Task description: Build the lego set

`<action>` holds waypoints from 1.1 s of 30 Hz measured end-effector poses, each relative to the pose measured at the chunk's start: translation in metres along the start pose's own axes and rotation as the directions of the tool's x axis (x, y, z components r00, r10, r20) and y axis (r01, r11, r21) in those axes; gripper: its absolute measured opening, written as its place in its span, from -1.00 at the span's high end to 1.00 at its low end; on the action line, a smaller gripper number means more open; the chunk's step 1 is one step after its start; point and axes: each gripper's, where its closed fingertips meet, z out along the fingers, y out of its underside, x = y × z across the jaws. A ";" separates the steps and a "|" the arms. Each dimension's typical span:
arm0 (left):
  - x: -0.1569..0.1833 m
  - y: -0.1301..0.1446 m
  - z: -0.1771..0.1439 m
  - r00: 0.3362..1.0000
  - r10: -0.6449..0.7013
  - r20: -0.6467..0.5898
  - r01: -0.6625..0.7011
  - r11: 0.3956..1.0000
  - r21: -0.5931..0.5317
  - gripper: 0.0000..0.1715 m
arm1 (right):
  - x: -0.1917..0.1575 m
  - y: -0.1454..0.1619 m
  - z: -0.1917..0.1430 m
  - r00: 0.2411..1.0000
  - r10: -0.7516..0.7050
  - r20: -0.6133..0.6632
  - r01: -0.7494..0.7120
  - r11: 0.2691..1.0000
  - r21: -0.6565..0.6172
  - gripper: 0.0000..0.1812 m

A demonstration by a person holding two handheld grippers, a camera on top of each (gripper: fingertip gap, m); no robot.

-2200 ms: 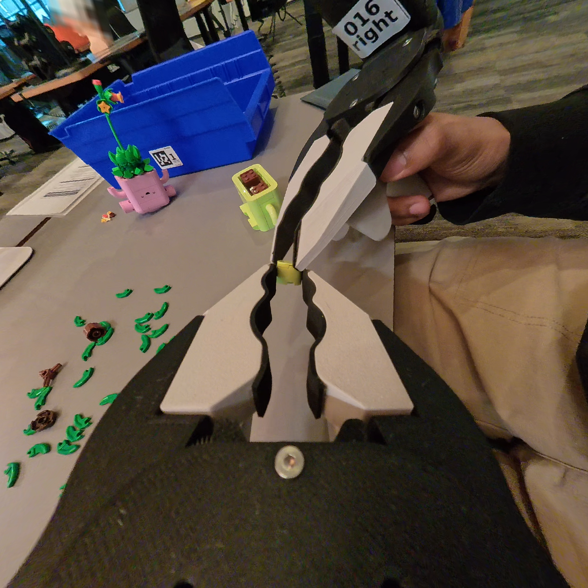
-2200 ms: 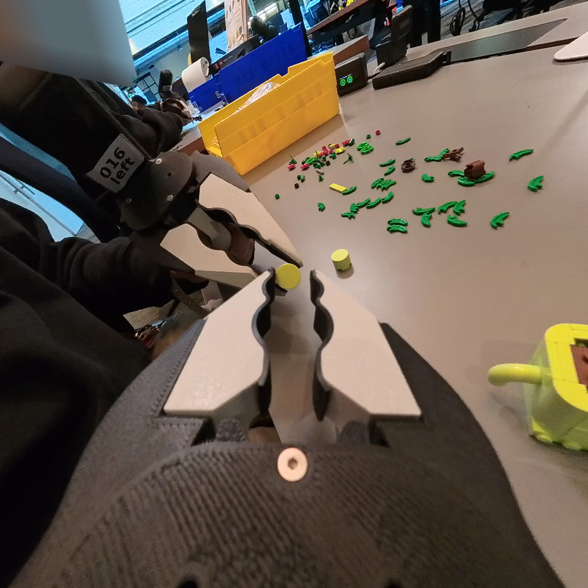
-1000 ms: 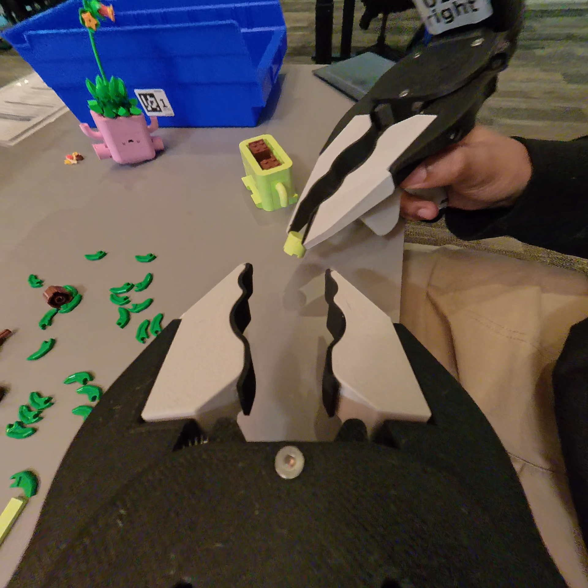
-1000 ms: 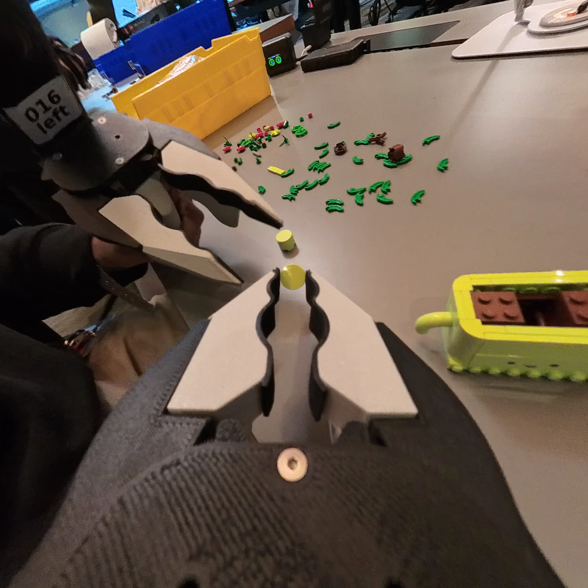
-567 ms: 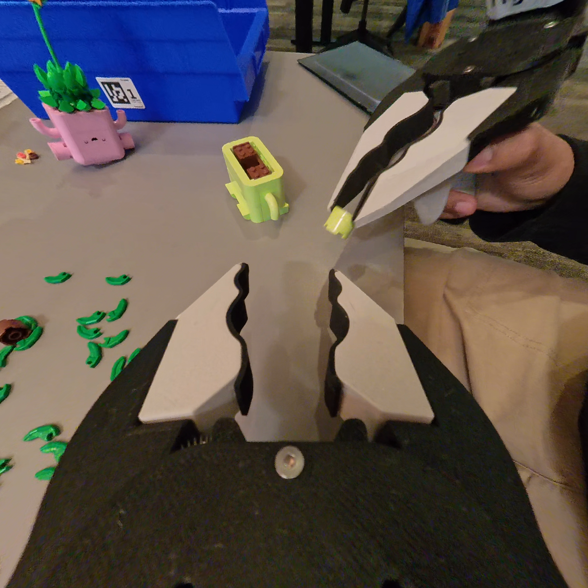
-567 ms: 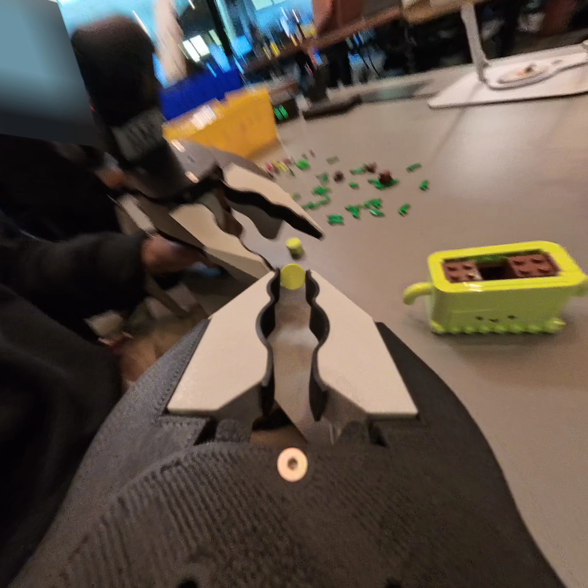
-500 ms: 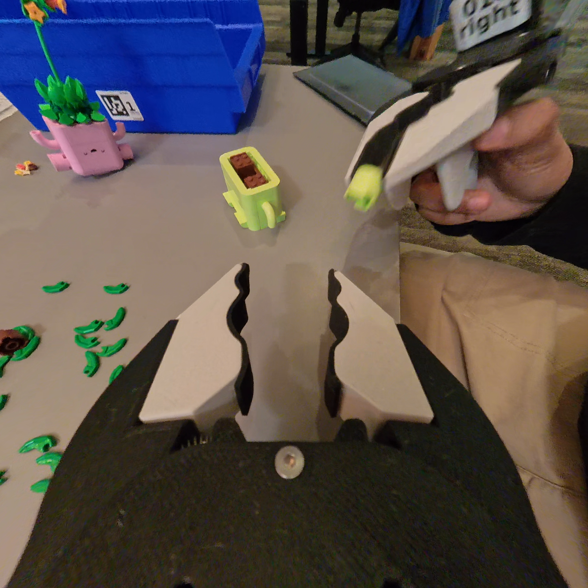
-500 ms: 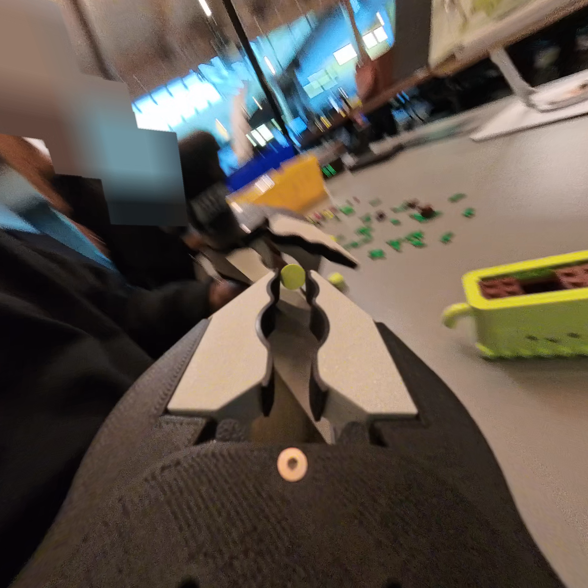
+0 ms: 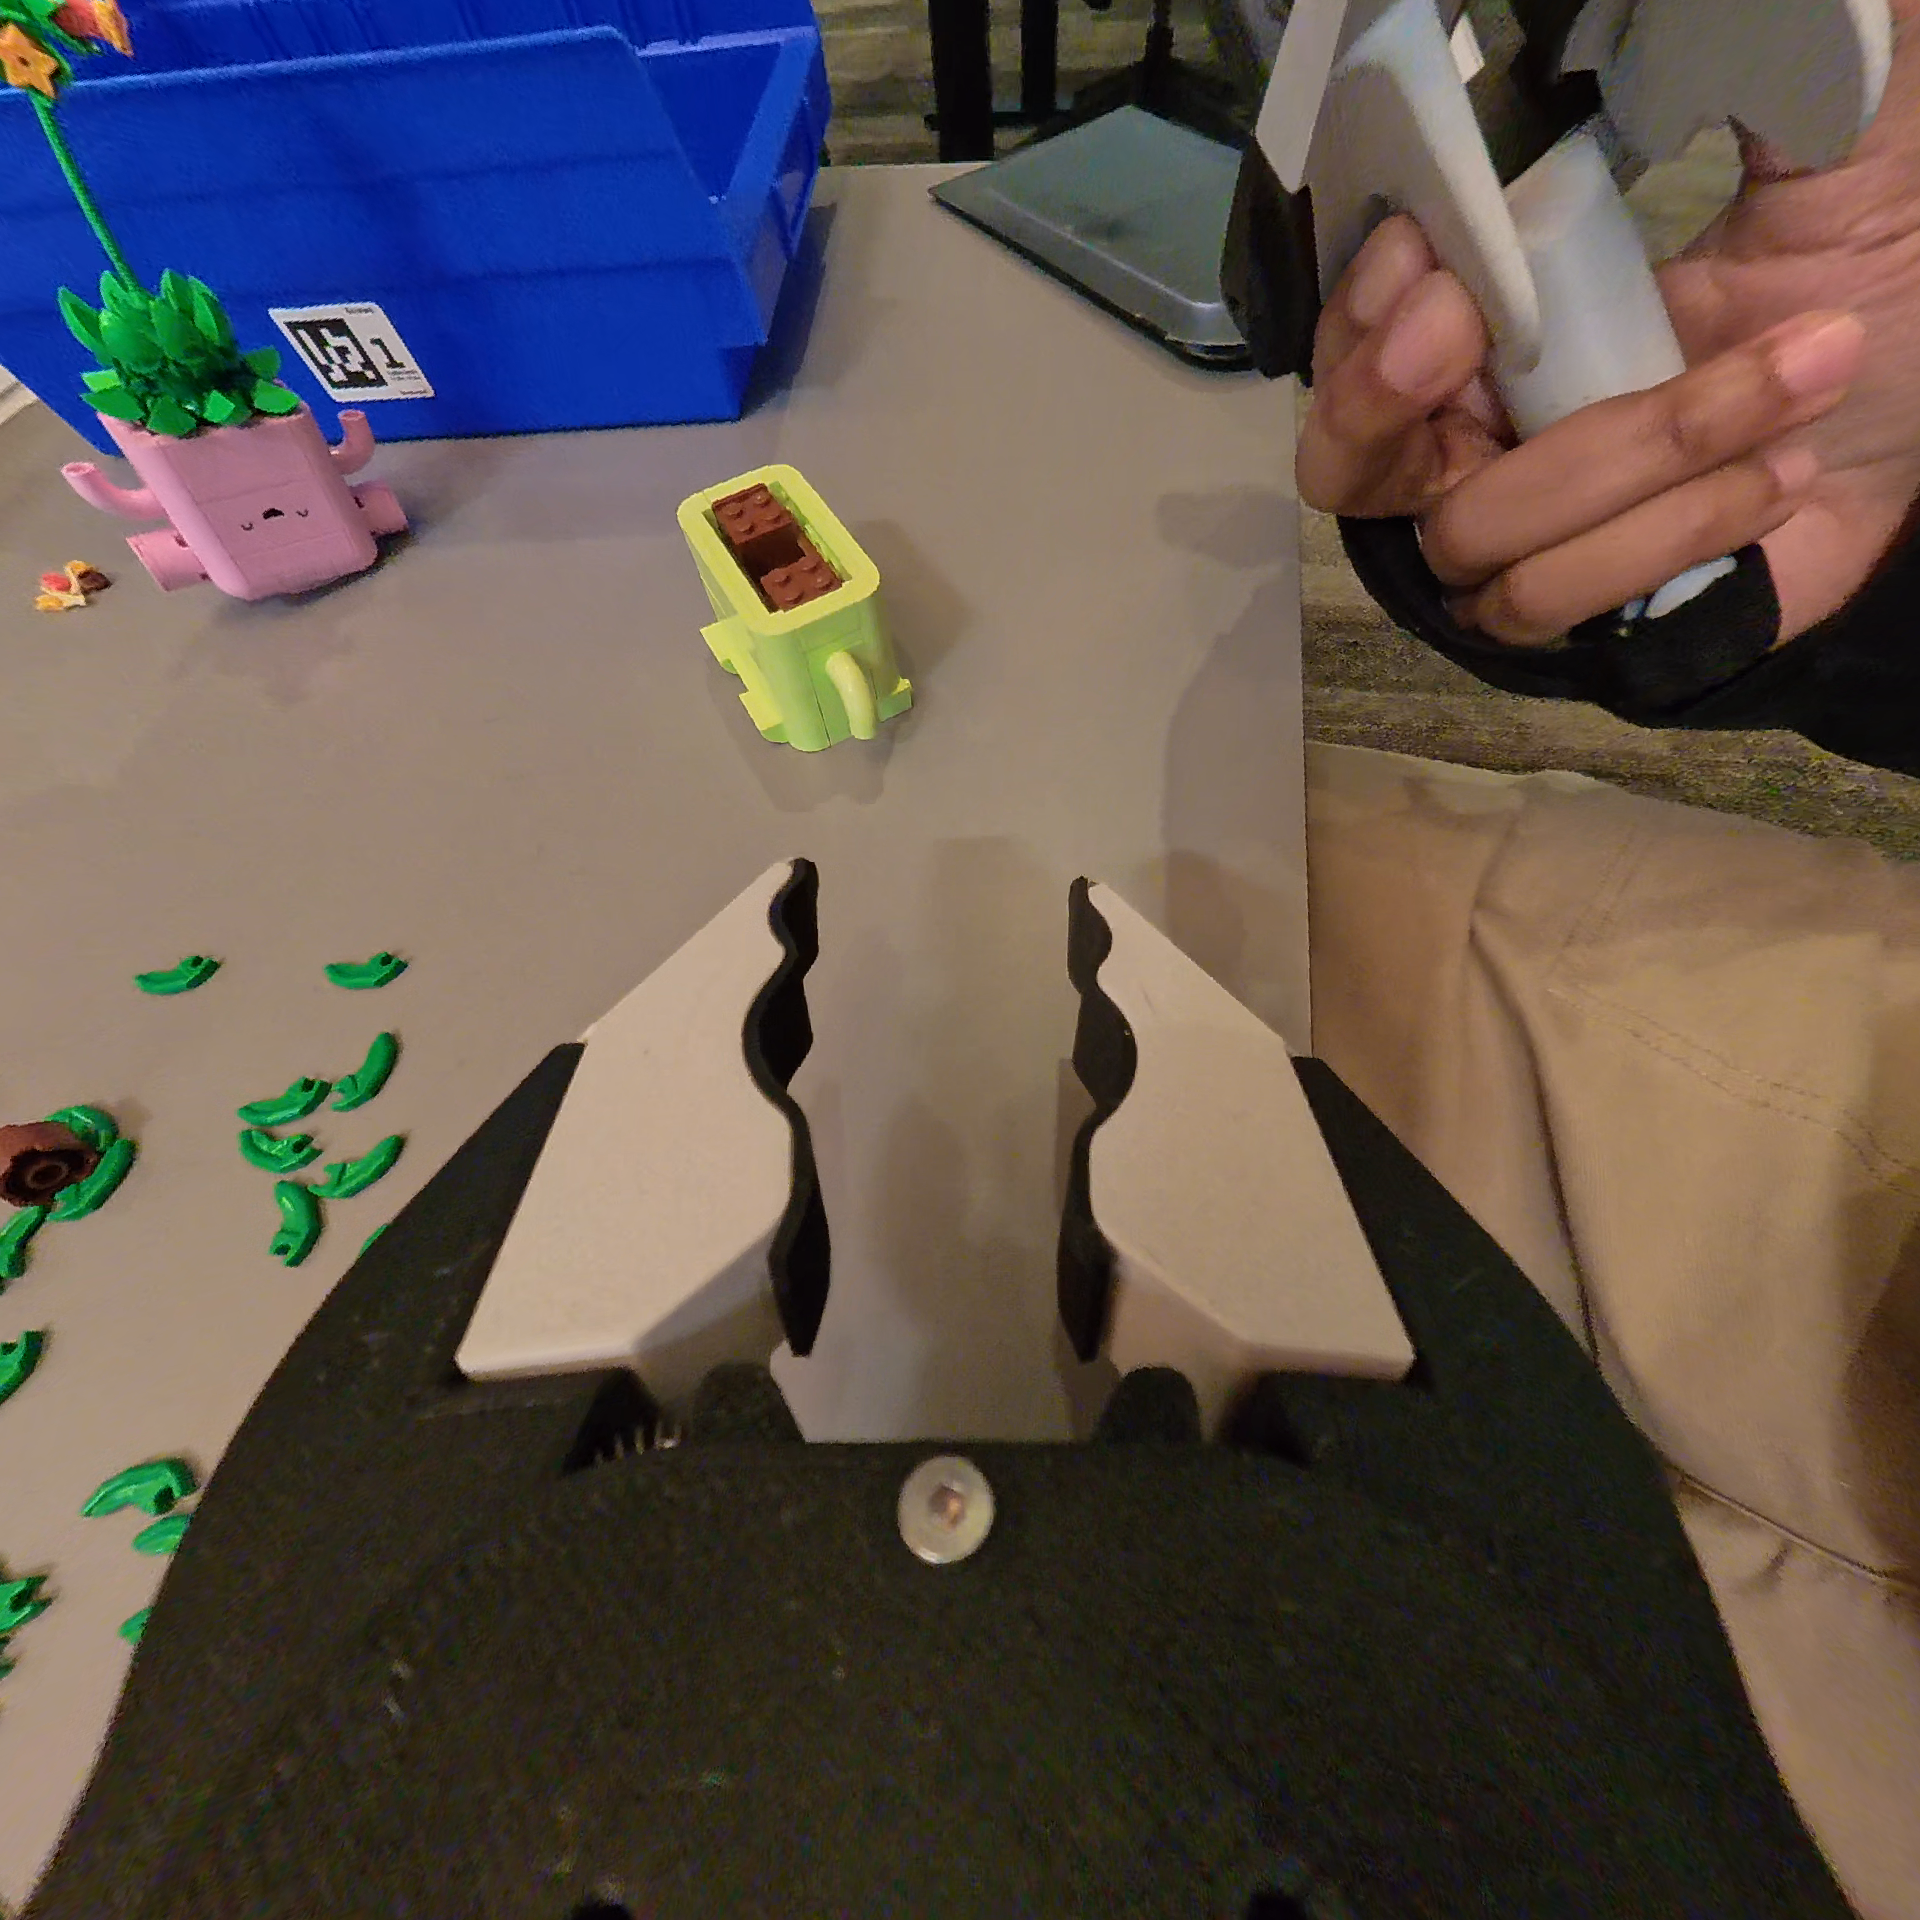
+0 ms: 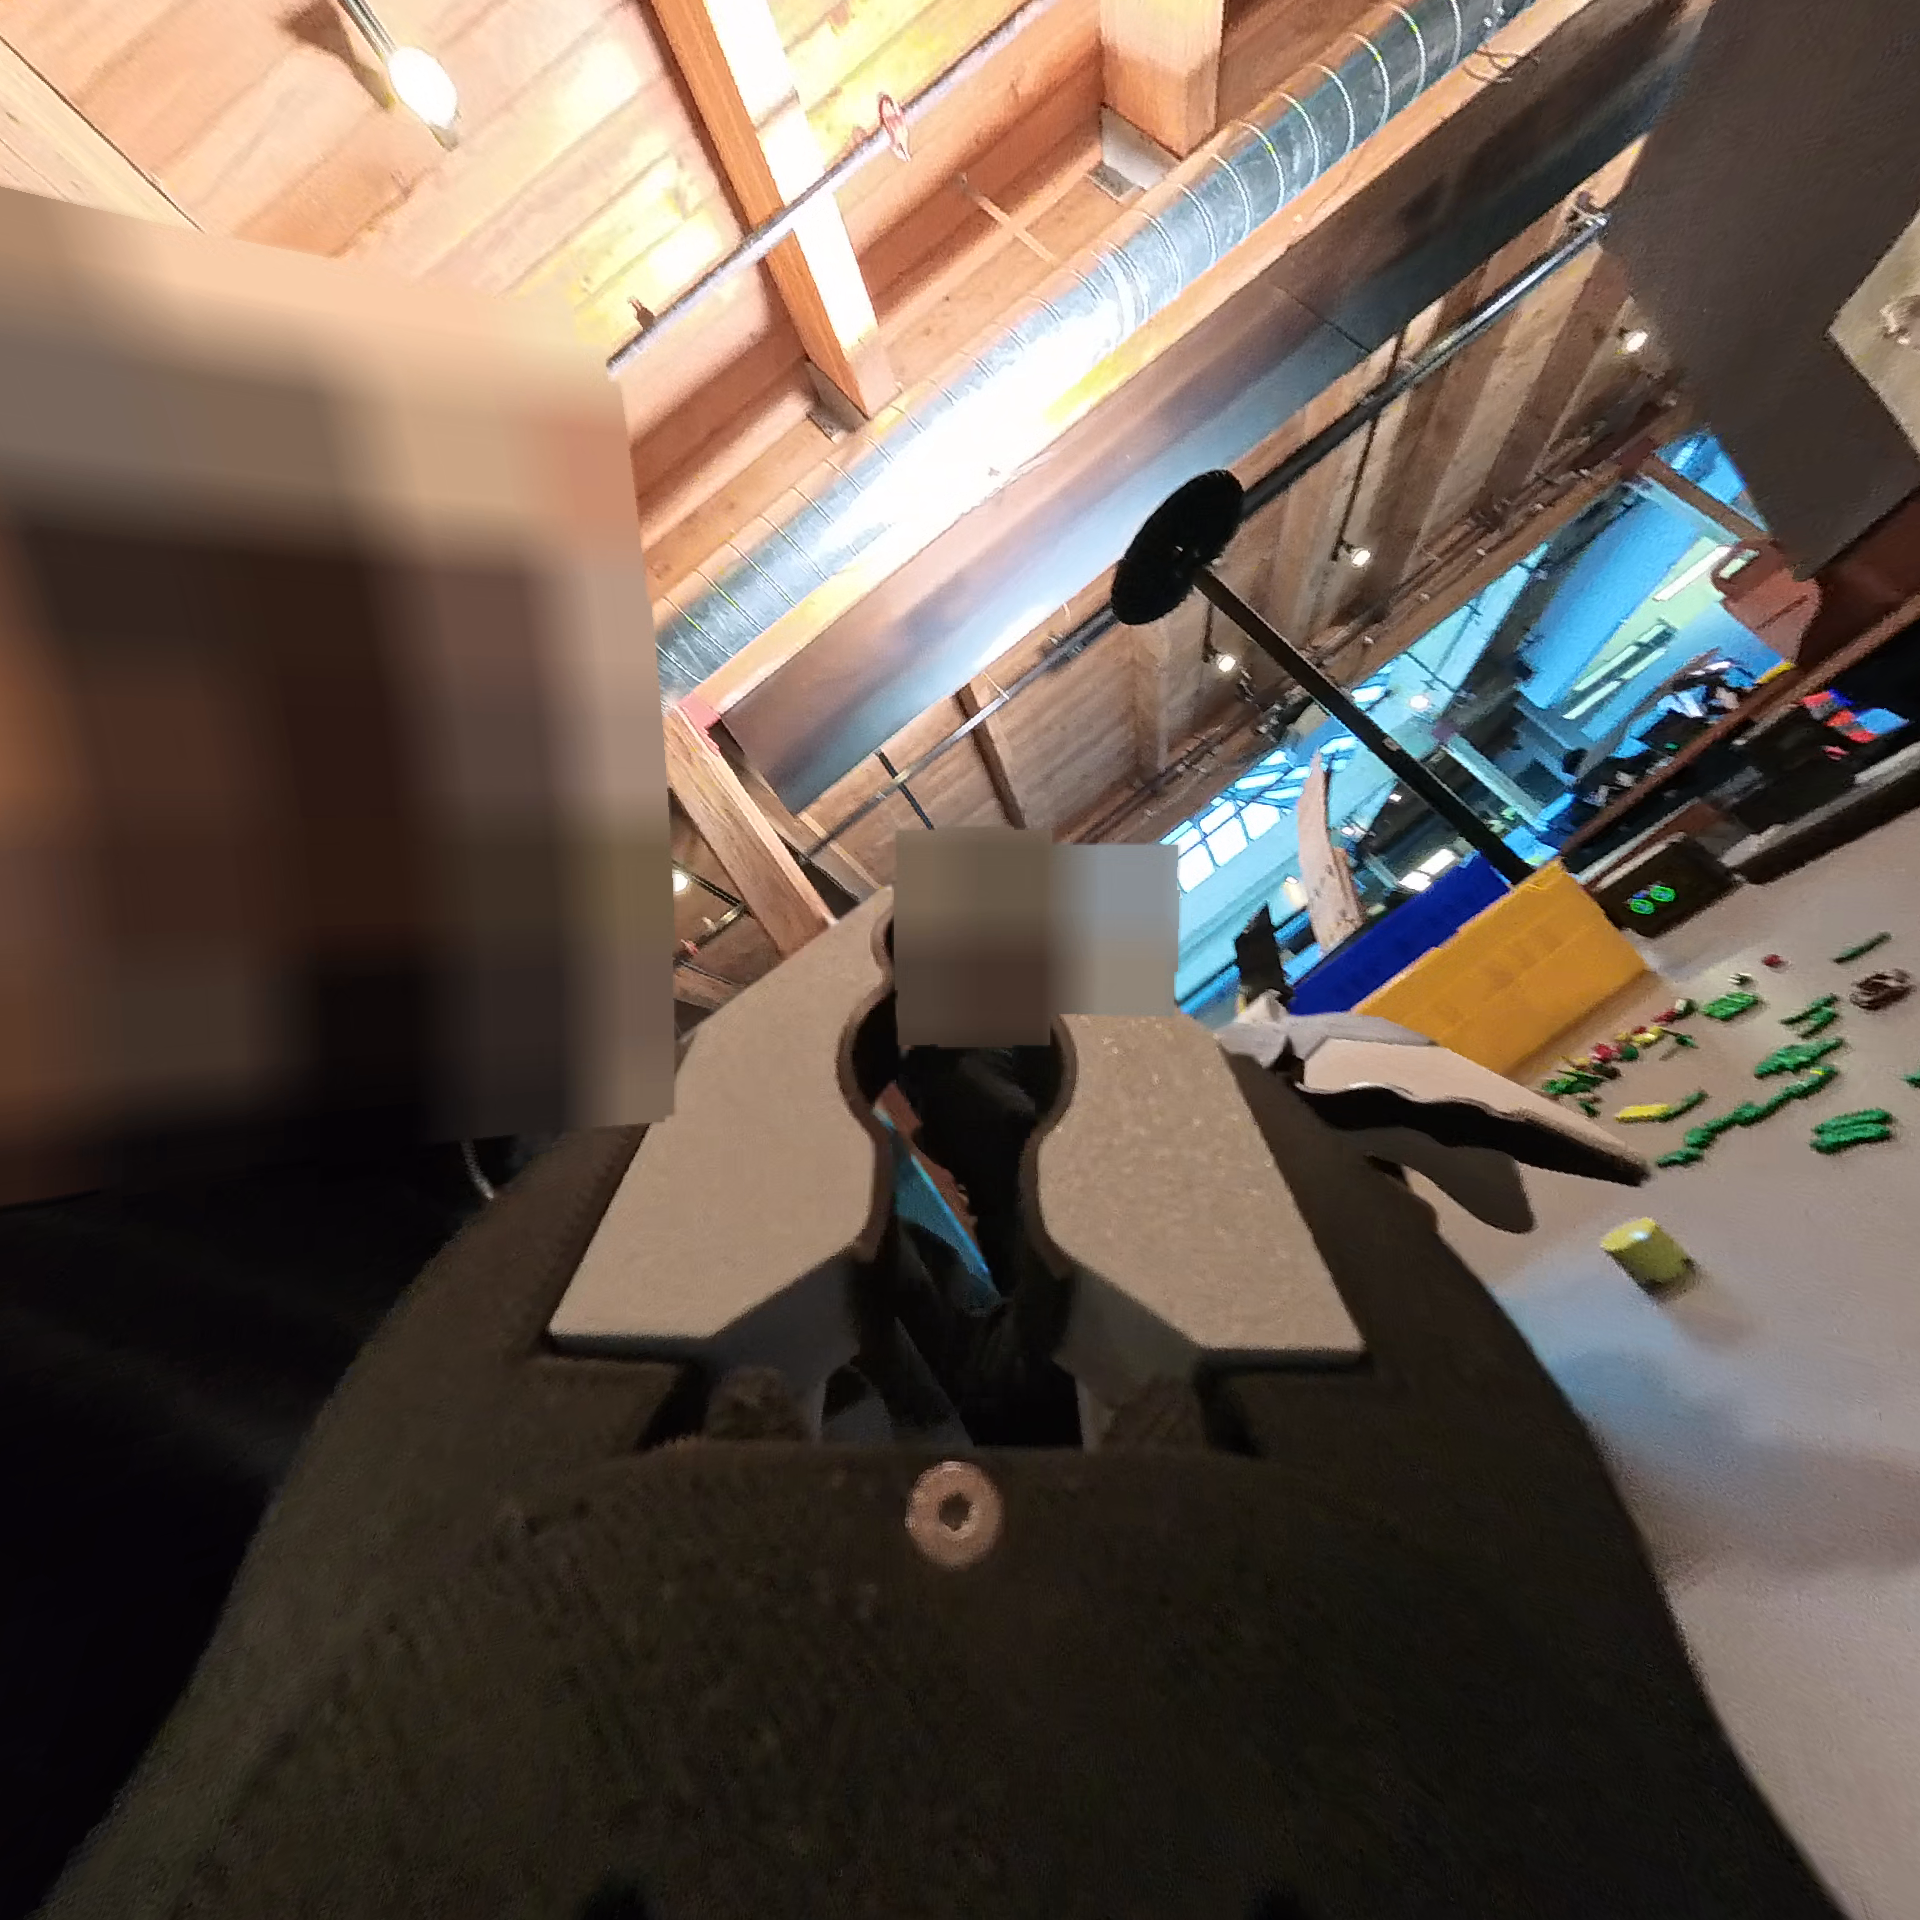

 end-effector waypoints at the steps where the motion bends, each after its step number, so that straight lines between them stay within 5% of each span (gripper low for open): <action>1: 0.000 0.000 0.000 1.000 0.003 0.001 -0.003 1.000 0.002 0.46 | -0.001 -0.002 -0.001 1.000 0.015 0.011 -0.015 1.000 0.015 0.85; 6: 0.000 0.000 0.000 1.000 0.006 0.004 -0.006 1.000 0.000 0.47 | 0.007 0.001 -0.002 0.998 -0.023 -0.051 0.021 0.999 -0.032 0.85; 9: 0.000 0.000 0.000 1.000 0.009 0.007 -0.009 1.000 -0.001 0.48 | 0.025 0.002 -0.011 0.943 -0.212 -0.255 0.172 0.970 -0.172 0.85; 11: -0.002 0.000 0.001 1.000 0.007 0.024 -0.007 1.000 -0.006 0.53 | 0.046 -0.002 -0.032 0.793 -0.426 -0.436 0.290 0.893 -0.344 0.86; 14: -0.013 0.007 0.006 0.996 -0.032 0.081 0.037 0.997 -0.062 0.55 | 0.073 -0.013 -0.078 0.441 -0.699 -0.563 0.334 0.710 -0.620 0.84; 16: -0.017 0.006 0.009 0.994 -0.052 0.100 0.059 0.996 -0.064 0.55 | 0.083 -0.009 -0.096 0.321 -0.773 -0.548 0.273 0.629 -0.728 0.84; 19: -0.020 -0.012 0.018 0.984 -0.158 0.077 0.157 0.987 0.017 0.46 | 0.097 0.004 -0.106 0.242 -0.838 -0.489 0.194 0.536 -0.822 0.84; 23: -0.022 -0.015 0.049 0.962 -0.270 0.033 0.271 0.961 -0.057 0.30 | 0.109 0.009 -0.116 0.114 -0.916 -0.385 0.118 0.398 -0.910 0.85; 33: -0.036 -0.024 0.084 0.965 -0.234 0.117 0.249 0.958 -0.142 0.31 | 0.117 0.014 -0.122 0.078 -0.935 -0.346 0.072 0.351 -0.934 0.84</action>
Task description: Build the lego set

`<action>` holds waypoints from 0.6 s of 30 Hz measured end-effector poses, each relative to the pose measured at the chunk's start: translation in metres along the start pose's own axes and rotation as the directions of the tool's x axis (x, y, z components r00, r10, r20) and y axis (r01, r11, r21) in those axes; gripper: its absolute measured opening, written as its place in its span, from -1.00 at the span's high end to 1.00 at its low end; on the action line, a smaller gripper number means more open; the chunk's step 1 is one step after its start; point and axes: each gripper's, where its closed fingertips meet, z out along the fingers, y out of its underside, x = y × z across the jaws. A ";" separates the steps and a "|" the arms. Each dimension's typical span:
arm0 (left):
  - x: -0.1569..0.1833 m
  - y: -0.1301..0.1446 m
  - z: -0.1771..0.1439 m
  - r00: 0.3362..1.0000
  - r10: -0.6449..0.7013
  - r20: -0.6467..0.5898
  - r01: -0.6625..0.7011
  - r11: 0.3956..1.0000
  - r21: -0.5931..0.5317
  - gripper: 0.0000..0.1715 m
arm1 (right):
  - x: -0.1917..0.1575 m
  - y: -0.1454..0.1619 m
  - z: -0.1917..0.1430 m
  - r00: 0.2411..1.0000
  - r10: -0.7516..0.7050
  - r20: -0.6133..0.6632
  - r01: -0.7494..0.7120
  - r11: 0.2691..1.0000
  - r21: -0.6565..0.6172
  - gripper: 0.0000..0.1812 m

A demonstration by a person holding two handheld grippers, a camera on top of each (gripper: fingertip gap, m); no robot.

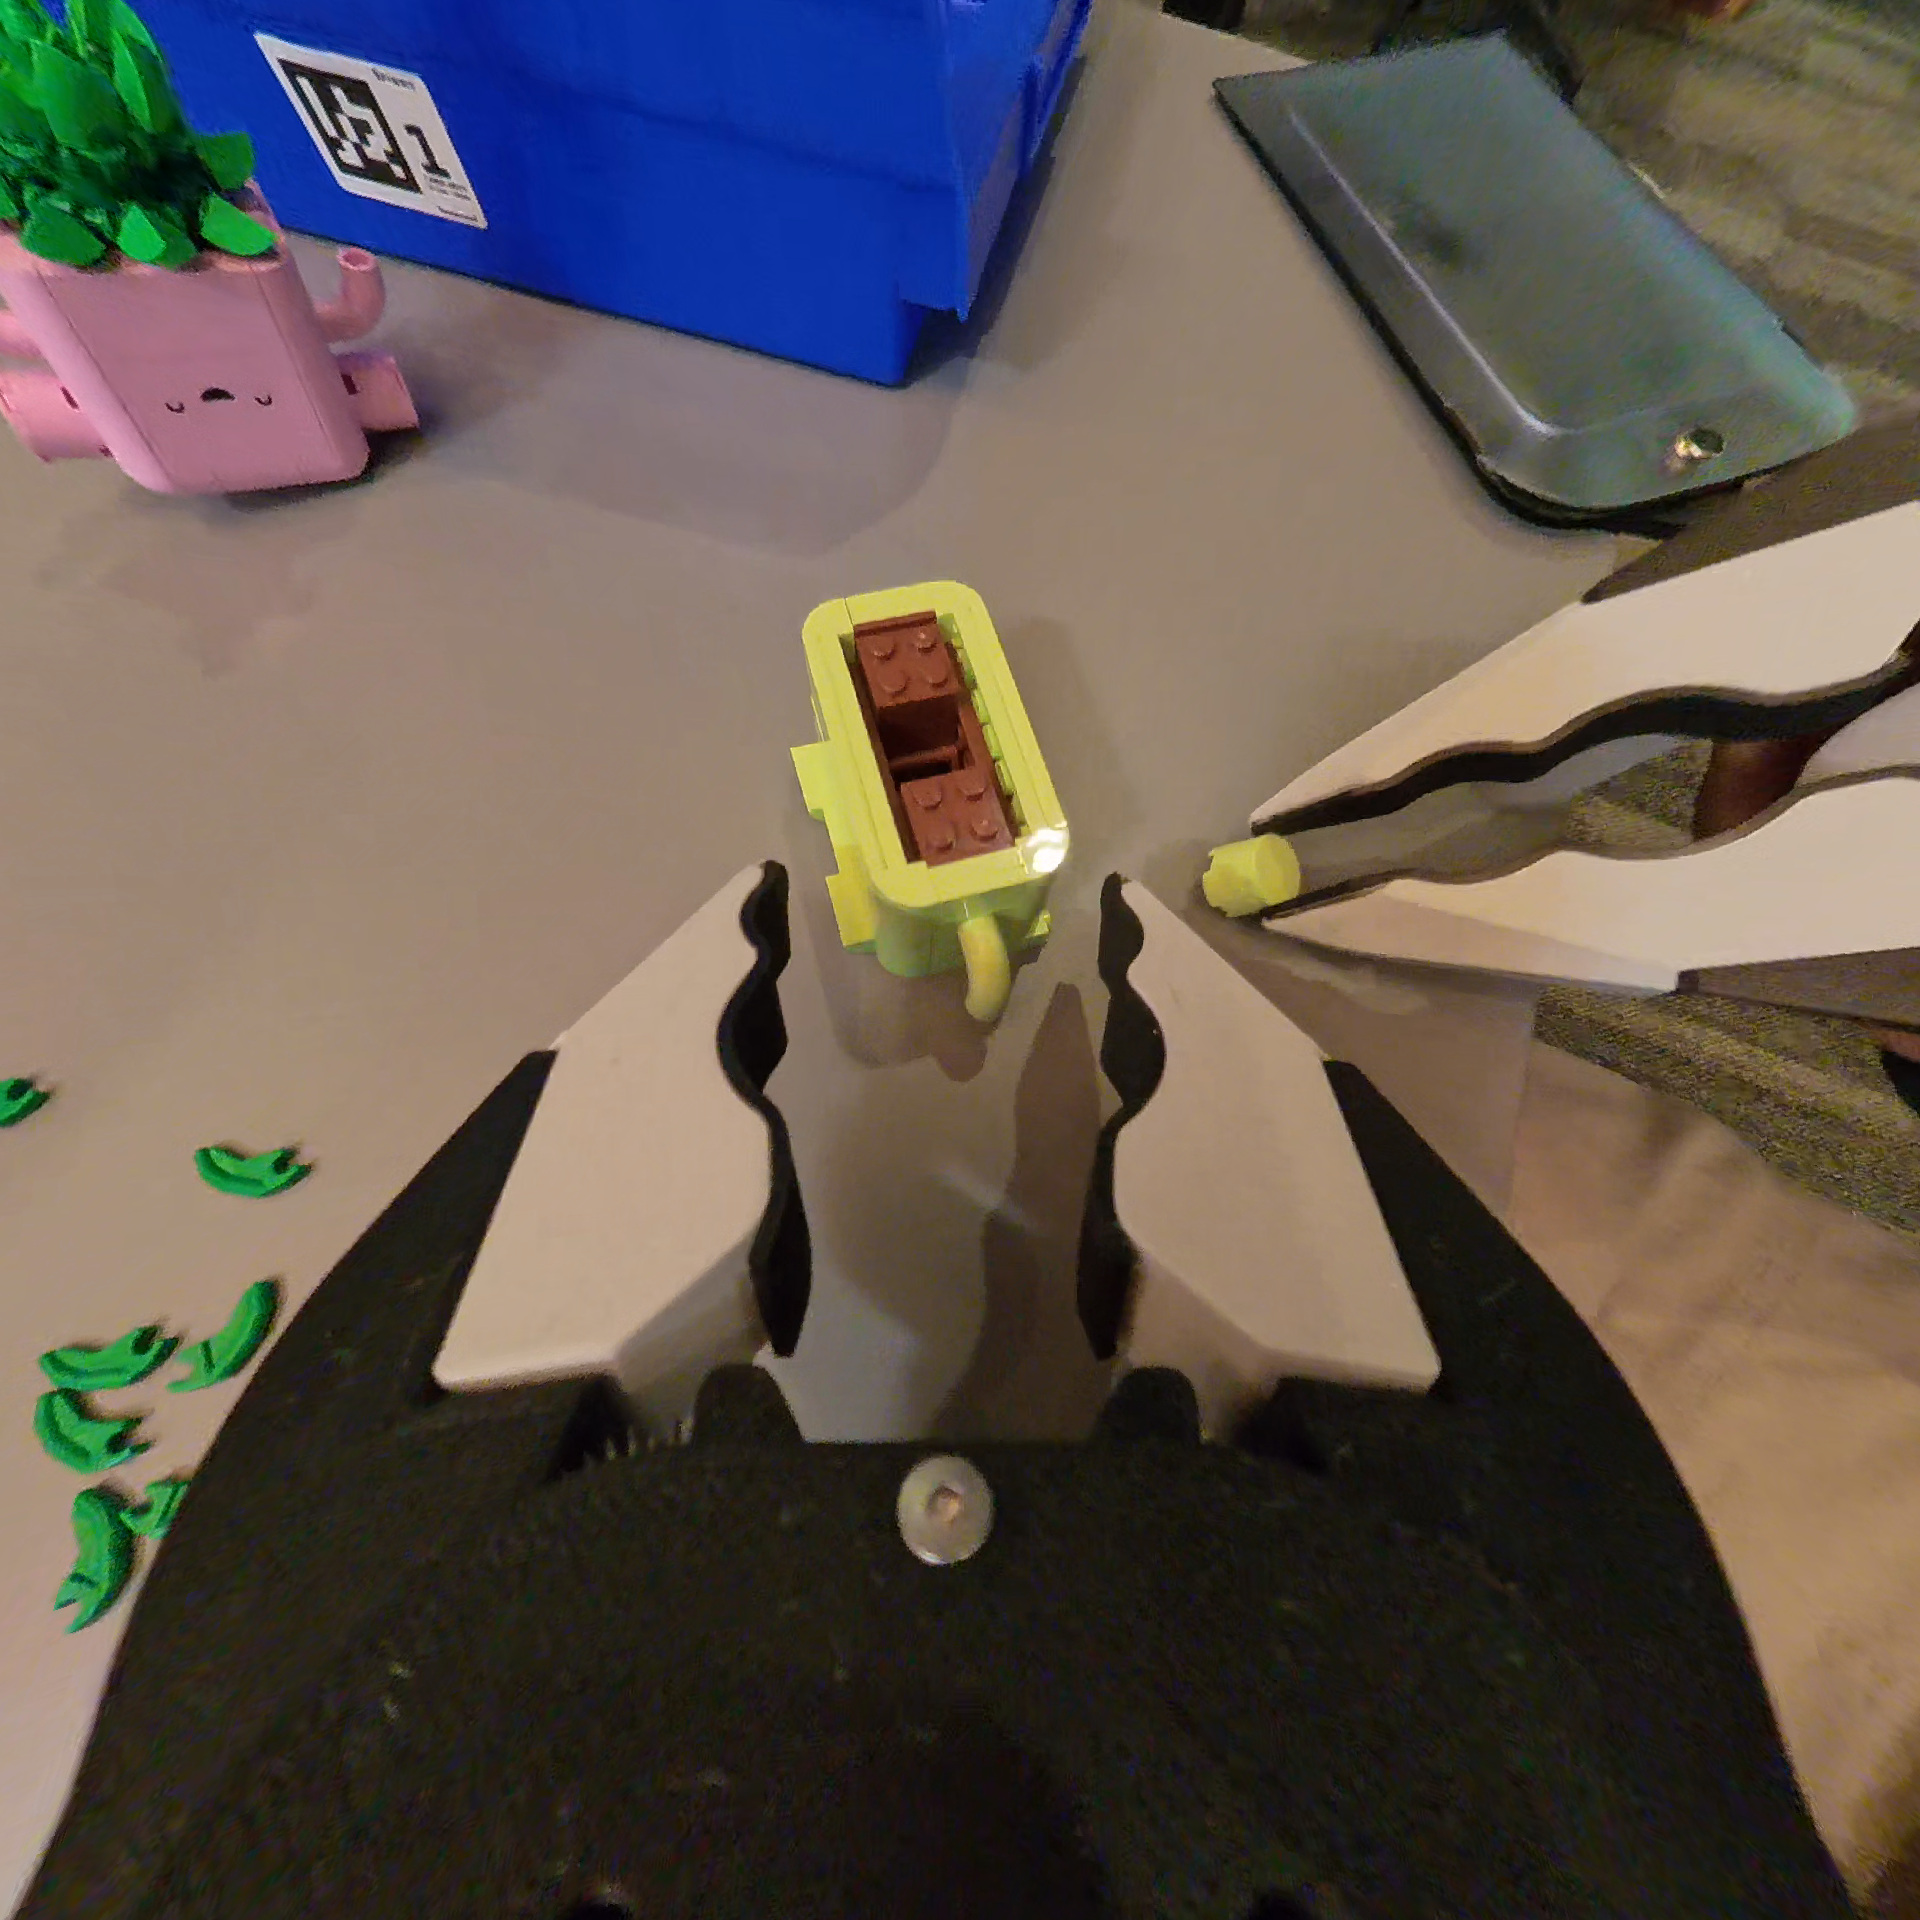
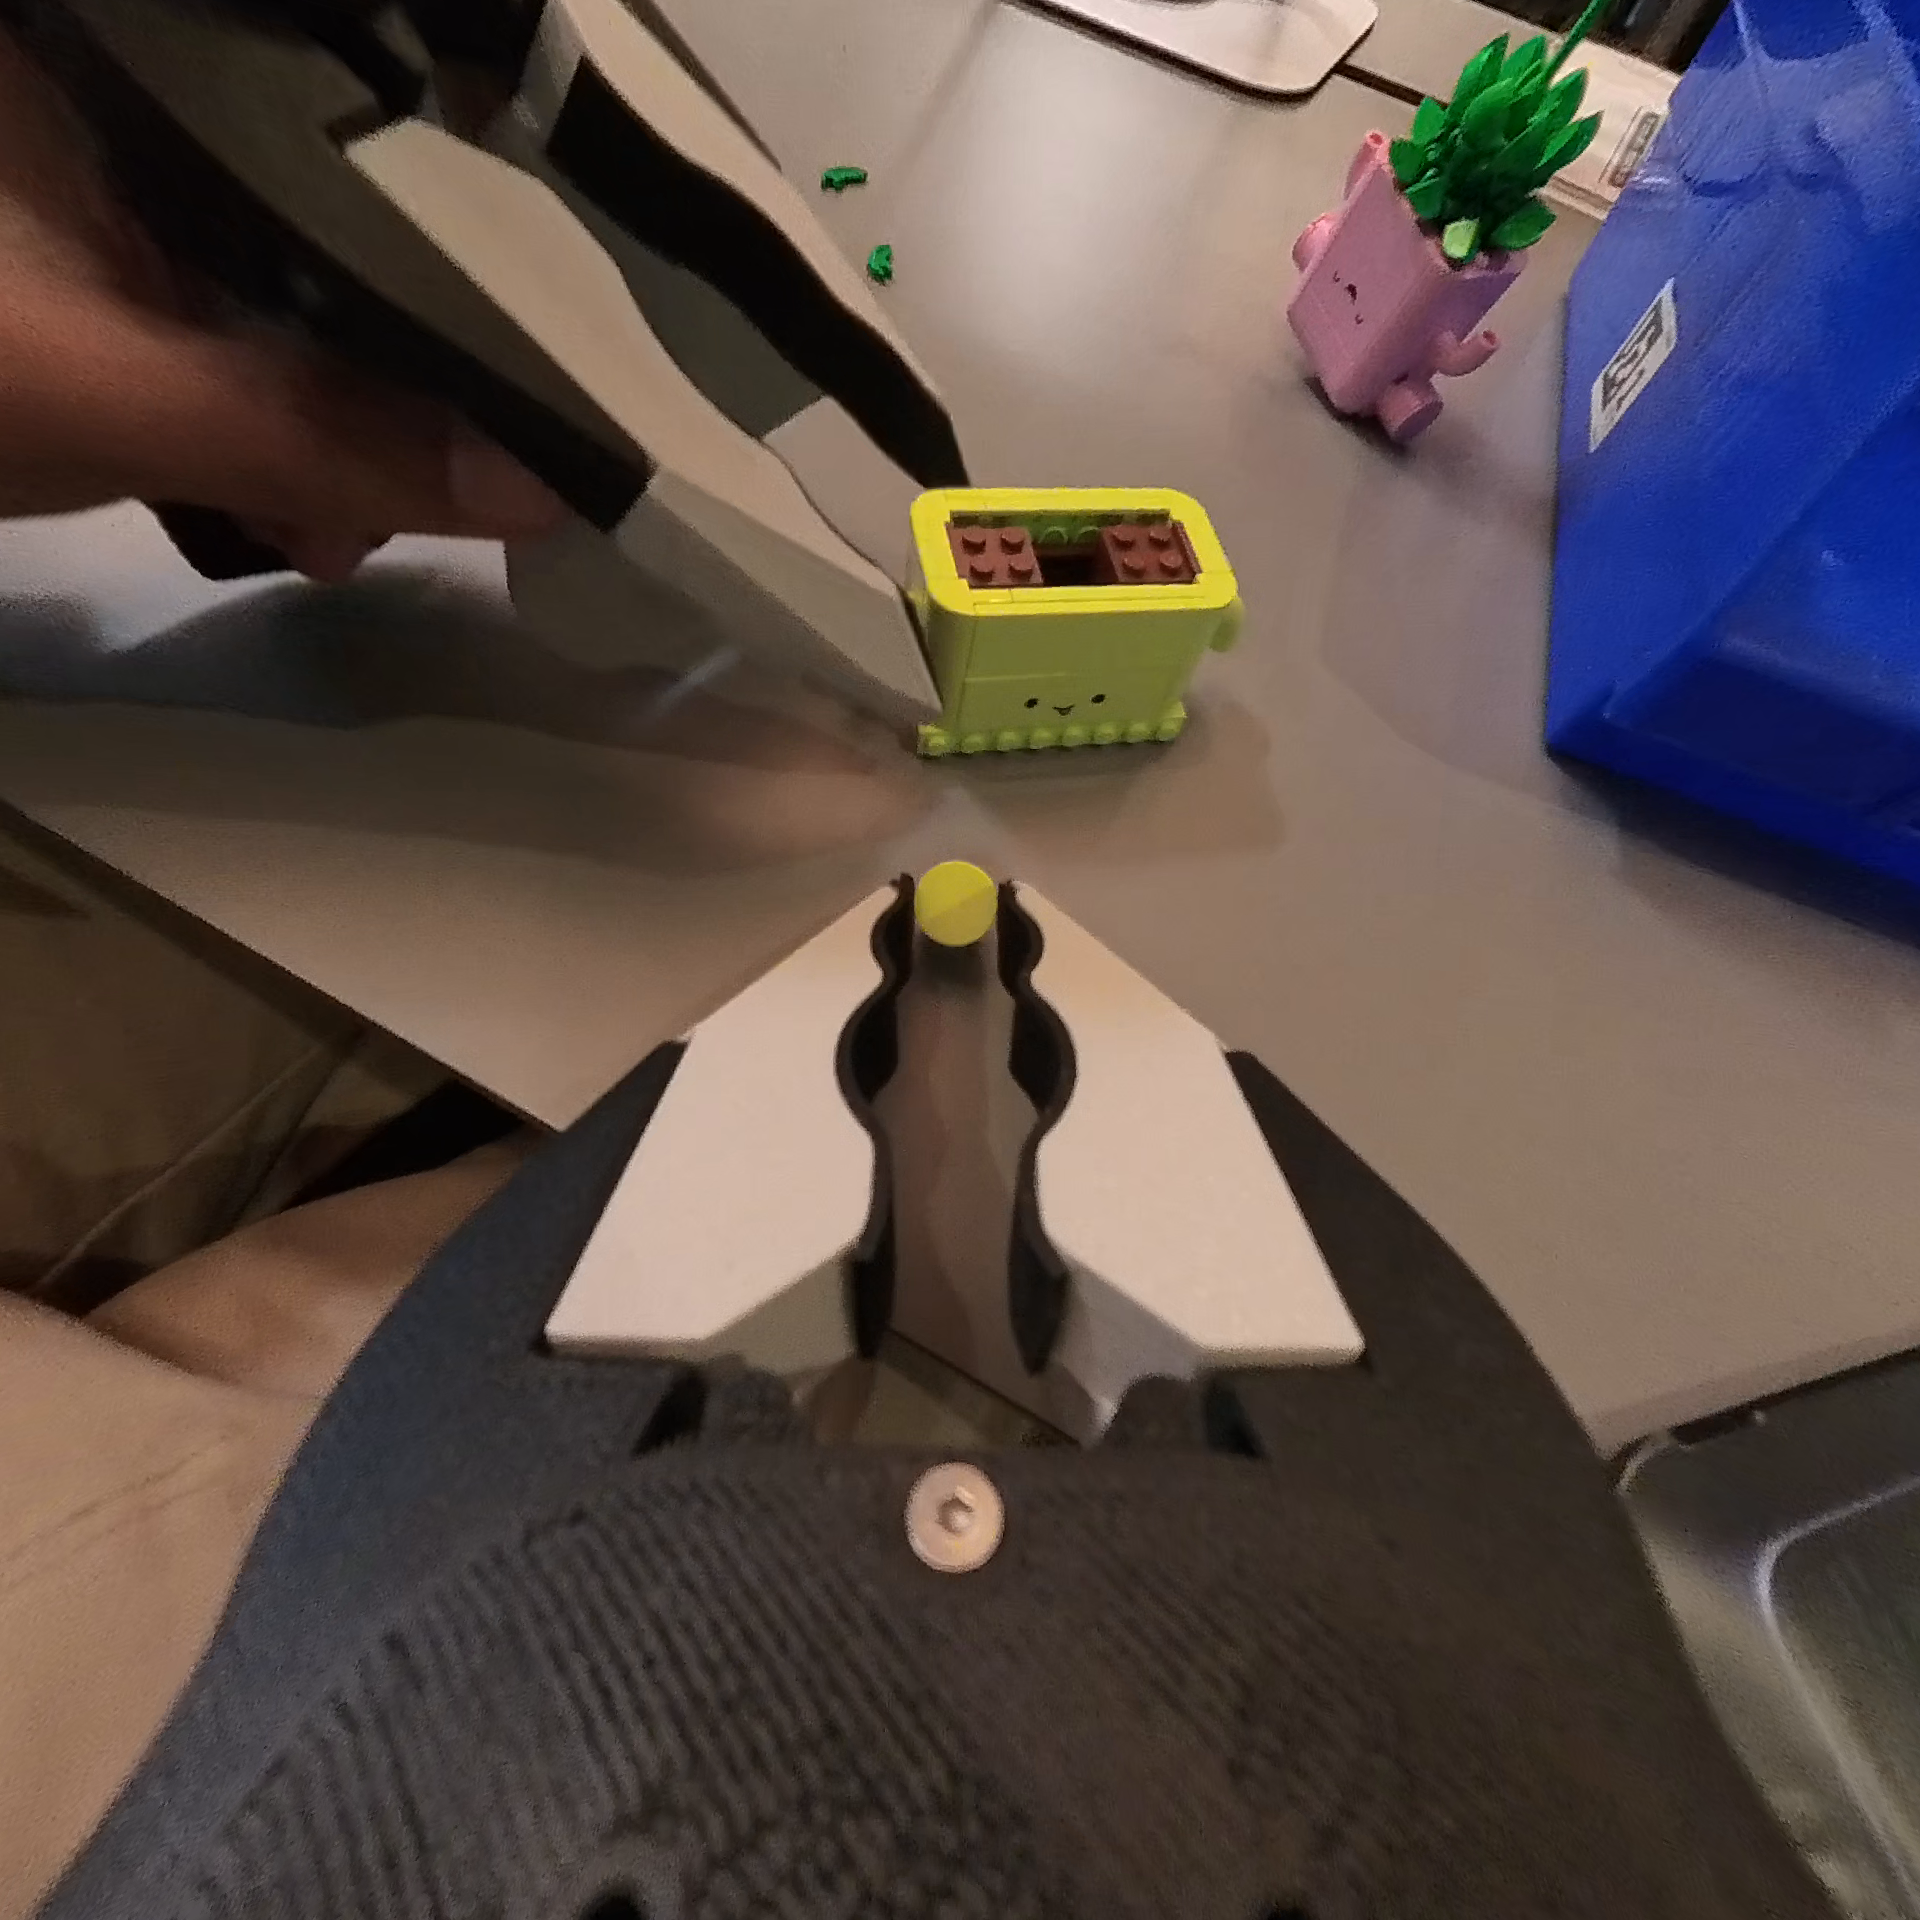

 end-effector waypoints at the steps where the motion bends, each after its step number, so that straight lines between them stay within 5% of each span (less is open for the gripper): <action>1: 0.000 -0.002 0.000 1.000 -0.009 -0.004 0.009 1.000 0.003 0.31 | 0.000 0.001 0.001 1.000 -0.003 -0.001 0.003 1.000 -0.004 0.84; 12: -0.012 0.001 0.016 0.977 0.154 0.149 -0.123 0.972 -0.199 0.37 | -0.003 0.000 0.002 1.000 -0.001 0.012 0.001 1.000 0.009 0.84; 18: -0.022 0.015 0.001 0.979 0.133 0.154 -0.100 0.973 -0.207 0.51 | -0.007 -0.001 0.003 0.999 0.005 0.034 -0.005 1.000 0.020 0.84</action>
